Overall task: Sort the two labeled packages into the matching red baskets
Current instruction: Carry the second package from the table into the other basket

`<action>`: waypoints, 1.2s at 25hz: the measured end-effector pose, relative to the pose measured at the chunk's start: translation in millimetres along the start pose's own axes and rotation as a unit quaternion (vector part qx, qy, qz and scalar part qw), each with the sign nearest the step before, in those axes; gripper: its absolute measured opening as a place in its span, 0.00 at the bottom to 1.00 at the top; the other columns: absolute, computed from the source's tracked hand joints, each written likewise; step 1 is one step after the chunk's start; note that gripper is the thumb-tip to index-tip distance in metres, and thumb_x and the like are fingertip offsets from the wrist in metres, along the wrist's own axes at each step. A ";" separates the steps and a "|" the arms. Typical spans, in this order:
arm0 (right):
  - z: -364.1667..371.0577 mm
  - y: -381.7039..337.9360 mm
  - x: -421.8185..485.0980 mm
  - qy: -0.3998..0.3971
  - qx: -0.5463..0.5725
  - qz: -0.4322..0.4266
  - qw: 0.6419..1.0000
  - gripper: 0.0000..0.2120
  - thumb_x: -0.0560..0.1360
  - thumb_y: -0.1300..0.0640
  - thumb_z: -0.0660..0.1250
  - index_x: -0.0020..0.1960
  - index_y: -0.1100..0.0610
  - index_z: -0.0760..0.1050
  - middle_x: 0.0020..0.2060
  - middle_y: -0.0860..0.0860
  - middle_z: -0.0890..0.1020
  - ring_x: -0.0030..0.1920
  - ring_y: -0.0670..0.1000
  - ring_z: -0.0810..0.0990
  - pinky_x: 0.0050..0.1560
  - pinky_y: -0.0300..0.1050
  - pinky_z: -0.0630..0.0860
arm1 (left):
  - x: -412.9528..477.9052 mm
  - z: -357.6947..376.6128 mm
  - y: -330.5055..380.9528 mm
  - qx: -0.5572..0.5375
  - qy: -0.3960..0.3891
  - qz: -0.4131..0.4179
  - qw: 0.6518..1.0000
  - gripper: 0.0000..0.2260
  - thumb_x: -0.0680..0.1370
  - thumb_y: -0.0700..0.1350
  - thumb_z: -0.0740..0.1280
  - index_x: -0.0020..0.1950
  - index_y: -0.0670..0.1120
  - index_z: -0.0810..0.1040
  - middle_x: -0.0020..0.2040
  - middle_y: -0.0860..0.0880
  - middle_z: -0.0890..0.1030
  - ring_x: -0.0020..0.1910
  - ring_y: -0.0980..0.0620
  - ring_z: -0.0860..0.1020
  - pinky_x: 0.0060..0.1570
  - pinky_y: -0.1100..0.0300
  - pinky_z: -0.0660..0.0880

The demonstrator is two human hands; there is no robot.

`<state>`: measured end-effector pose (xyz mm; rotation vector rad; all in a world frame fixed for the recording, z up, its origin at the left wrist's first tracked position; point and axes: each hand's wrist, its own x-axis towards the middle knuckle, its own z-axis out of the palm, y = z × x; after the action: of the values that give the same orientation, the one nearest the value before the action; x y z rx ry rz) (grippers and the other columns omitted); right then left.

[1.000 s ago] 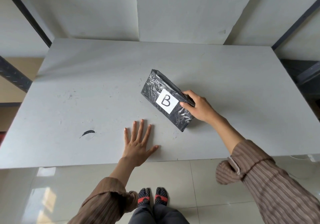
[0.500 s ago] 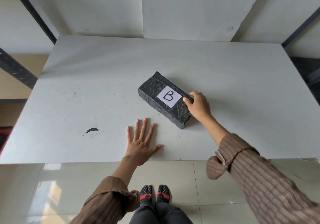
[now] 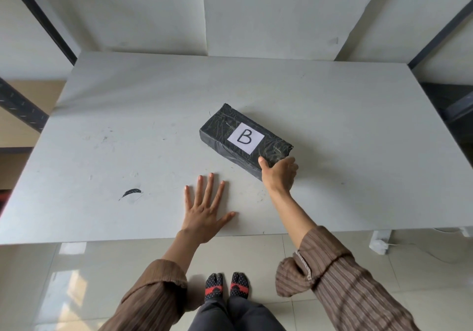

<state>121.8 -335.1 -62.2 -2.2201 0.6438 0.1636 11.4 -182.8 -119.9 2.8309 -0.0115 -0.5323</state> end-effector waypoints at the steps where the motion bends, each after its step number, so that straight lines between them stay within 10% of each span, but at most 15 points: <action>1: -2.7 -2.7 3.8 -0.005 0.018 -0.013 1.000 0.30 0.73 0.51 0.68 0.64 0.67 0.59 0.64 0.67 0.67 0.64 0.65 0.68 0.63 0.55 0.67 | 0.2 -0.1 0.1 0.000 0.000 0.001 1.000 0.35 0.76 0.68 0.47 0.70 0.57 0.27 0.74 0.50 0.27 0.74 0.45 0.28 0.73 0.39 0.31; 6: -20.9 -10.2 32.4 -0.046 0.140 -0.031 0.989 0.24 0.68 0.56 0.74 0.51 0.58 0.60 0.54 0.60 0.78 0.56 0.61 0.79 0.54 0.52 0.76 | -0.2 0.1 -1.3 -0.005 -0.001 0.004 1.000 0.35 0.76 0.68 0.47 0.70 0.57 0.27 0.74 0.50 0.27 0.74 0.45 0.28 0.73 0.38 0.31; 10: -34.8 -9.0 53.4 -0.155 0.261 0.056 0.951 0.36 0.66 0.62 0.76 0.65 0.60 0.58 0.55 0.57 0.77 0.52 0.57 0.80 0.46 0.51 0.78 | 0.5 0.0 -1.1 -0.011 -0.003 0.006 1.000 0.35 0.76 0.68 0.47 0.70 0.57 0.27 0.75 0.50 0.28 0.74 0.45 0.28 0.72 0.39 0.31; 13: -39.2 -11.1 60.1 -0.233 0.277 0.070 0.930 0.21 0.66 0.65 0.74 0.55 0.56 0.71 0.45 0.52 0.82 0.43 0.52 0.80 0.36 0.43 0.74 | 0.0 -1.1 -1.2 -0.014 -0.002 0.009 1.000 0.35 0.76 0.67 0.48 0.70 0.57 0.28 0.75 0.50 0.29 0.74 0.44 0.28 0.72 0.38 0.31; 23: -37.9 -4.4 54.8 -0.258 0.336 0.078 0.902 0.39 0.67 0.69 0.73 0.67 0.47 0.55 0.53 0.52 0.78 0.47 0.52 0.80 0.47 0.57 0.78 | -3.1 -4.4 -3.8 -0.021 0.028 0.028 0.999 0.36 0.76 0.66 0.52 0.75 0.55 0.37 0.77 0.48 0.35 0.76 0.43 0.34 0.74 0.38 0.36; 30: -36.7 -5.1 36.4 -0.233 0.370 0.062 0.897 0.34 0.66 0.70 0.72 0.63 0.46 0.62 0.56 0.53 0.78 0.51 0.55 0.79 0.45 0.55 0.79 | -7.4 -11.0 -16.7 0.016 0.024 0.062 0.998 0.34 0.77 0.64 0.54 0.77 0.52 0.44 0.79 0.46 0.40 0.78 0.43 0.39 0.75 0.38 0.41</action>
<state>152.5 -373.7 -45.7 -1.3359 0.4680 0.4246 7.8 -163.5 -111.7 2.8498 -0.1885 -0.4413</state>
